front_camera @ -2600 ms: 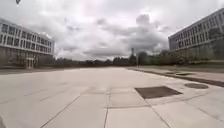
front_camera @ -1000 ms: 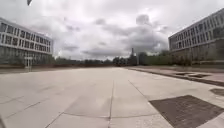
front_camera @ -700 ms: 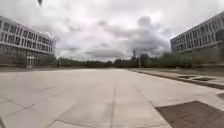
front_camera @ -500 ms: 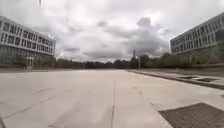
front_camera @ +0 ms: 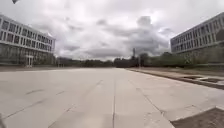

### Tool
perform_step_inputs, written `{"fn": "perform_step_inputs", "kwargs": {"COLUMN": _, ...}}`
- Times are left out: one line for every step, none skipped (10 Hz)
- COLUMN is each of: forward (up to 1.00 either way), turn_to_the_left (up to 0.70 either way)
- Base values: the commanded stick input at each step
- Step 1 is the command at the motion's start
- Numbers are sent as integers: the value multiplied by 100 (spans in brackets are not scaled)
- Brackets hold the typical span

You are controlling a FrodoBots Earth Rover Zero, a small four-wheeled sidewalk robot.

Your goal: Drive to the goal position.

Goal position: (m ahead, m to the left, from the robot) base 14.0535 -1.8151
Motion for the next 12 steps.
{"fn": "perform_step_inputs", "kwargs": {"forward": 70, "turn_to_the_left": 0}}
{"fn": "perform_step_inputs", "kwargs": {"forward": 70, "turn_to_the_left": 0}}
{"fn": "perform_step_inputs", "kwargs": {"forward": 70, "turn_to_the_left": 0}}
{"fn": "perform_step_inputs", "kwargs": {"forward": 70, "turn_to_the_left": 0}}
{"fn": "perform_step_inputs", "kwargs": {"forward": 70, "turn_to_the_left": 0}}
{"fn": "perform_step_inputs", "kwargs": {"forward": 70, "turn_to_the_left": 0}}
{"fn": "perform_step_inputs", "kwargs": {"forward": 70, "turn_to_the_left": 0}}
{"fn": "perform_step_inputs", "kwargs": {"forward": 70, "turn_to_the_left": 0}}
{"fn": "perform_step_inputs", "kwargs": {"forward": 70, "turn_to_the_left": 0}}
{"fn": "perform_step_inputs", "kwargs": {"forward": 70, "turn_to_the_left": 0}}
{"fn": "perform_step_inputs", "kwargs": {"forward": 70, "turn_to_the_left": 0}}
{"fn": "perform_step_inputs", "kwargs": {"forward": 70, "turn_to_the_left": 0}}
